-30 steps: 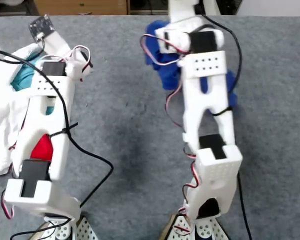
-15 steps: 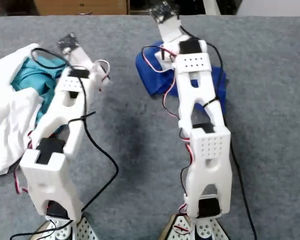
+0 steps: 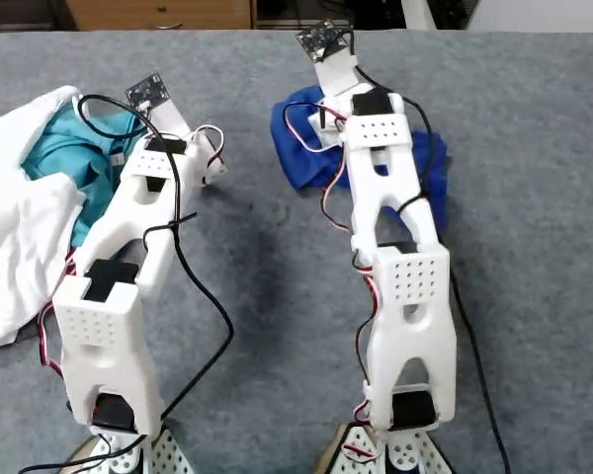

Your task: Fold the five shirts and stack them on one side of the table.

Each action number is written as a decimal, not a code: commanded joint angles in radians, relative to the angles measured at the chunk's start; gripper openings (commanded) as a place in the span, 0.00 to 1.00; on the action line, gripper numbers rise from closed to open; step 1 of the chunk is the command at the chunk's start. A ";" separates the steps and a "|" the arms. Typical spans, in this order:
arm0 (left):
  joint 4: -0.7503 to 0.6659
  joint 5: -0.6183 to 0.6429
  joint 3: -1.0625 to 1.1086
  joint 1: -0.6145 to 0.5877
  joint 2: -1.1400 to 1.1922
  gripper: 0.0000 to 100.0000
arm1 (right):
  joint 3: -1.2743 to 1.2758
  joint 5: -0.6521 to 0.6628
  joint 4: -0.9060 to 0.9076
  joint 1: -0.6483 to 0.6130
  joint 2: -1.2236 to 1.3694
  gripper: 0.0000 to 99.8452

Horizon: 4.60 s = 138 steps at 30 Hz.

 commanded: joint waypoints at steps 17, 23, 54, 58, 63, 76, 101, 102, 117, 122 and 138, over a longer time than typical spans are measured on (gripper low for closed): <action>-0.006 -0.068 -0.044 0.000 -0.008 0.02 | -0.050 -0.157 -0.002 0.041 -0.008 0.28; -0.006 -0.069 -0.048 -0.003 -0.007 0.02 | -0.050 -0.164 0.035 0.056 -0.073 0.29; -0.012 -0.069 -0.058 -0.014 -0.007 0.02 | -0.199 -0.130 0.245 0.087 -0.119 0.08; -0.014 -0.068 -0.060 -0.026 -0.007 0.02 | -0.242 -0.167 0.272 0.090 -0.111 0.03; -0.014 -0.063 -0.060 -0.026 -0.007 0.02 | -0.291 -0.244 0.356 0.104 -0.110 0.03; -0.015 -0.064 -0.061 -0.023 -0.007 0.02 | -0.317 -0.285 0.425 0.114 0.028 0.13; -0.015 -0.066 -0.061 -0.026 -0.007 0.02 | -0.604 -0.229 0.606 0.113 0.074 0.03; -0.015 -0.066 -0.061 -0.026 -0.007 0.02 | -0.633 -0.230 0.629 0.113 0.074 0.03; -0.008 -0.063 -0.057 -0.020 -0.007 0.02 | -0.802 -0.207 0.735 0.156 0.062 0.04; -0.005 -0.061 -0.052 0.009 -0.016 0.02 | -0.809 -0.207 0.703 0.180 0.182 0.16; 0.014 -0.061 -0.061 0.037 -0.010 0.02 | -0.811 -0.184 0.605 0.170 0.392 0.09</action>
